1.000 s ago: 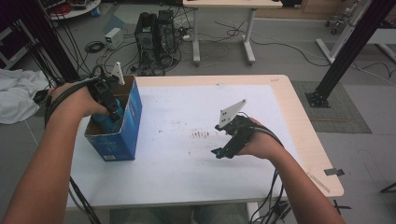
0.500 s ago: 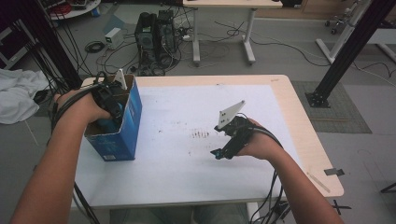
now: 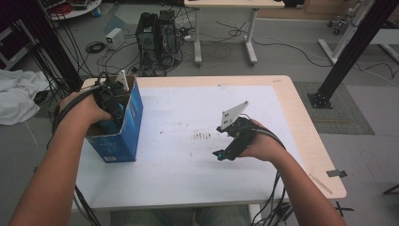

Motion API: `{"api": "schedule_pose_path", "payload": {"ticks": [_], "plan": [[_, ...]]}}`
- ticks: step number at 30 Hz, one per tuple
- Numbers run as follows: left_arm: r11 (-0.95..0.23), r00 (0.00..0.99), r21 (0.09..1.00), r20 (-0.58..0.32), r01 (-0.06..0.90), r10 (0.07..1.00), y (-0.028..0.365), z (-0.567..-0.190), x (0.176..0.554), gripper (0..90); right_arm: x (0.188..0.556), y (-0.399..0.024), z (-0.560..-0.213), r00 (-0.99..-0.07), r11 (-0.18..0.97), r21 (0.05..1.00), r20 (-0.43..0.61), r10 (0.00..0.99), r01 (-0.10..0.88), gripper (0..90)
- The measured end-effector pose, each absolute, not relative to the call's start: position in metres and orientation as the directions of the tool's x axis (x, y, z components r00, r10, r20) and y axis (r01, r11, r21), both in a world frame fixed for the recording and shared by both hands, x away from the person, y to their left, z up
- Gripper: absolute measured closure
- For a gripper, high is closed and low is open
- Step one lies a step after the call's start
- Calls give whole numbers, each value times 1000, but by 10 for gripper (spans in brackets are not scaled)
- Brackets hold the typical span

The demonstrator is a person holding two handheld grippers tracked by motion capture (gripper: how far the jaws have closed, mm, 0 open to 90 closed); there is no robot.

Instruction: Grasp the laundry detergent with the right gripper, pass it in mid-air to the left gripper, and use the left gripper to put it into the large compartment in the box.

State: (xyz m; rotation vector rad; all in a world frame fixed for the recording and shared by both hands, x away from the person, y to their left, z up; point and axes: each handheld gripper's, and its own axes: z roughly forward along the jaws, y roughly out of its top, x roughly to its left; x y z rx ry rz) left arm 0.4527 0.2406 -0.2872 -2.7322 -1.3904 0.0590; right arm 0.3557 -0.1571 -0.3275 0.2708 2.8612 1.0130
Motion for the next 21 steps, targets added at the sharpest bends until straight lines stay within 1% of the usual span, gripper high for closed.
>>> {"api": "schedule_pose_path", "payload": {"ticks": [1, 4, 9, 10, 13, 14, 18, 19, 21], "plan": [[-603, 607, -97, 6, 792, 795, 241, -286, 453, 336, 355, -158, -327, -979, 760, 635, -30, 201, 137, 131], [-610, 614, -92, 16, 787, 789, 238, -287, 452, 319, 355, -159, -326, -981, 761, 636, -32, 194, 129, 131], [-605, 607, -79, 15, 793, 794, 239, -283, 450, 317, 354, -161, -326, -978, 759, 637, -32, 205, 138, 131], [-592, 594, -61, 17, 804, 804, 239, -283, 449, 317, 354, -161, -326, -978, 758, 637, -30, 207, 141, 130], [-594, 596, -58, 18, 802, 803, 239, -281, 448, 317, 354, -161, -326, -978, 756, 639, -30, 207, 141, 130], [-614, 616, -79, 15, 786, 787, 240, -279, 449, 317, 354, -160, -326, -979, 757, 639, -31, 203, 137, 131], [-613, 616, -64, 18, 787, 788, 239, -275, 446, 306, 354, -159, -326, -978, 756, 640, -30, 207, 140, 131], [-609, 611, -57, 20, 791, 791, 238, -275, 444, 305, 355, -159, -326, -981, 755, 645, -40, 187, 118, 130], [-609, 610, -51, 26, 792, 792, 238, -272, 443, 293, 354, -159, -326, -980, 752, 645, -31, 198, 131, 131]]}}
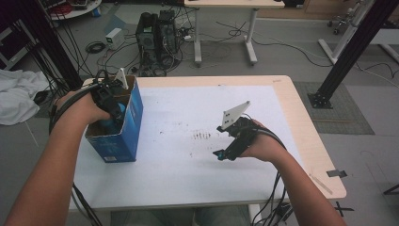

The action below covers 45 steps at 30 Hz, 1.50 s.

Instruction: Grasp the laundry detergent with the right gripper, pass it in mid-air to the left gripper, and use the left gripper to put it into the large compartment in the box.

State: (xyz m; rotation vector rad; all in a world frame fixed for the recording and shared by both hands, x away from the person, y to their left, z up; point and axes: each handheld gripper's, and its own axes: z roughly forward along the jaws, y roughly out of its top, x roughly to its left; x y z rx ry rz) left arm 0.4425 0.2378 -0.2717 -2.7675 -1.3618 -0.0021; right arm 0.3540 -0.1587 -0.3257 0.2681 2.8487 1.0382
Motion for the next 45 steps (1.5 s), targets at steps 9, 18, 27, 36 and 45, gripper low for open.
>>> {"api": "schedule_pose_path", "payload": {"ticks": [9, 18, 27, 36, 45], "plan": [[-628, 629, -51, 20, 777, 777, 239, -258, 440, 260, 354, -161, -323, -978, 752, 646, -37, 205, 133, 130], [-638, 638, -5, 11, 770, 770, 243, -241, 436, 259, 355, -163, -317, -978, 759, 639, -43, 202, 129, 131], [-660, 660, 27, 9, 751, 751, 241, -218, 427, 232, 359, -167, -308, -978, 769, 626, -41, 204, 134, 131], [-685, 686, 49, 14, 726, 728, 233, -199, 421, 221, 365, -169, -297, -982, 790, 601, -44, 184, 121, 131], [-768, 768, 37, 9, 640, 640, 211, -183, 417, 170, 373, -176, -285, -979, 817, 557, -34, 200, 148, 131]]}}
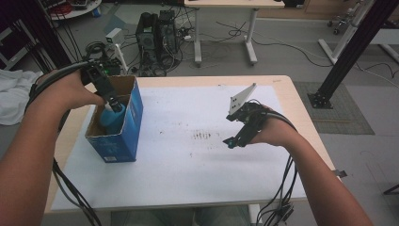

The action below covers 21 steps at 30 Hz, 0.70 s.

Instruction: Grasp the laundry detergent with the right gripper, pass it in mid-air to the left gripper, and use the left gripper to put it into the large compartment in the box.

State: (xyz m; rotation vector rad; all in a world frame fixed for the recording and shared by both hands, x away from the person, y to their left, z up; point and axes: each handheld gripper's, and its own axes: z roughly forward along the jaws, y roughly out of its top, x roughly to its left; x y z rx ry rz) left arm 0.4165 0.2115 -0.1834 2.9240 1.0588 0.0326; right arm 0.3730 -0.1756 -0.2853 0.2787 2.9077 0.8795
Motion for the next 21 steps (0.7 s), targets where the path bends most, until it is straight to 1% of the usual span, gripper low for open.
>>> {"api": "schedule_pose_path", "payload": {"ticks": [1, 2, 3, 5, 8, 9, 10, 11, 12, 13, 15, 16, 17, 21], "plan": [[-768, 768, 37, 9, 640, 640, 211, -183, 417, 164, 373, -176, -284, -978, 819, 554, -34, 204, 151, 131], [-763, 764, 58, 13, 644, 645, 207, -184, 415, 164, 374, -177, -283, -979, 822, 551, -42, 201, 145, 131], [-787, 787, 36, 7, 616, 617, 205, -181, 416, 164, 375, -177, -282, -979, 824, 547, -39, 202, 148, 131], [-814, 815, 53, 13, 578, 579, 194, -178, 416, 149, 375, -178, -279, -978, 827, 541, -43, 205, 150, 131], [-823, 824, 62, 17, 564, 566, 186, -179, 416, 124, 376, -178, -275, -978, 837, 528, -53, 200, 142, 131], [-836, 837, 53, 9, 547, 548, 182, -179, 416, 124, 376, -178, -275, -978, 837, 528, -53, 200, 142, 131], [-863, 863, 35, 10, 504, 505, 175, -179, 417, 115, 377, -179, -272, -979, 847, 512, -45, 196, 146, 131], [-865, 866, 45, 7, 500, 501, 171, -180, 417, 114, 377, -179, -271, -980, 851, 506, -51, 192, 140, 131], [-880, 880, 34, 6, 474, 474, 167, -181, 417, 114, 378, -180, -269, -981, 855, 499, -50, 189, 139, 131], [-880, 880, 34, 6, 474, 474, 167, -181, 417, 114, 378, -180, -268, -981, 857, 497, -50, 186, 137, 131], [-916, 916, 23, 2, 402, 402, 154, -185, 417, 114, 379, -181, -266, -981, 865, 480, -46, 188, 143, 130], [-916, 916, 23, 2, 402, 402, 154, -185, 417, 114, 379, -181, -266, -981, 865, 480, -46, 188, 143, 130], [-939, 939, 24, 10, 344, 345, 146, -187, 416, 114, 381, -182, -263, -982, 875, 462, -44, 186, 145, 131], [-952, 952, 32, 1, 306, 306, 135, -191, 414, 114, 386, -183, -258, -982, 890, 434, -54, 182, 141, 131]]}}
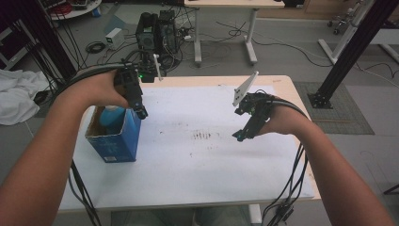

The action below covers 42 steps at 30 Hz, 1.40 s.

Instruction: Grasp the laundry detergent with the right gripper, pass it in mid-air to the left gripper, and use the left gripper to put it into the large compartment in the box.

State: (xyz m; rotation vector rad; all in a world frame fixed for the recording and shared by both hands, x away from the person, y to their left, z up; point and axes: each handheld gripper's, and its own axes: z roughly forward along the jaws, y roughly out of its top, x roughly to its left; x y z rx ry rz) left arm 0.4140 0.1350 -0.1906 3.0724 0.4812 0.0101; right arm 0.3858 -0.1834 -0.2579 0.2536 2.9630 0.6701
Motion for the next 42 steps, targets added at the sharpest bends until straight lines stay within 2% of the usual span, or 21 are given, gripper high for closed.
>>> {"api": "schedule_pose_path", "payload": {"ticks": [4, 9, 23, 42], "plan": [[-974, 974, 19, -2, 226, 226, 119, -195, 412, 114, 389, -184, -256, -983, 902, 408, -52, 178, 142, 131], [-980, 980, 4, 3, 198, 198, 106, -202, 414, 114, 393, -181, -258, -983, 918, 362, -21, 184, 164, 131], [-984, 984, -19, -31, 175, 176, 89, -224, 420, 114, 407, -168, -255, -988, 948, 284, -15, 157, 146, 130], [-980, 979, -9, -42, 198, 198, 90, -228, 420, 114, 407, -168, -246, -991, 947, 298, -15, 134, 124, 131]]}}
